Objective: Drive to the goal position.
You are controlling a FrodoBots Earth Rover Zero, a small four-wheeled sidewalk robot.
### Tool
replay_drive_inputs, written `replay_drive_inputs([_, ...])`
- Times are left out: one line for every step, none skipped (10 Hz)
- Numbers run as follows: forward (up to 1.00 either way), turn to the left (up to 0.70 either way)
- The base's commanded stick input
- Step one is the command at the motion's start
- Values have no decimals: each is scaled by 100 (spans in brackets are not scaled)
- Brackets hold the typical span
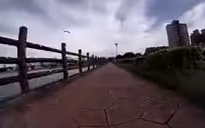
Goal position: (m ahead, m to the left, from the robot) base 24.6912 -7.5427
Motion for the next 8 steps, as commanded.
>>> replay_drive_inputs([70,11])
replay_drive_inputs([70,11])
replay_drive_inputs([70,11])
replay_drive_inputs([70,11])
replay_drive_inputs([70,11])
replay_drive_inputs([70,11])
replay_drive_inputs([70,11])
replay_drive_inputs([70,11])
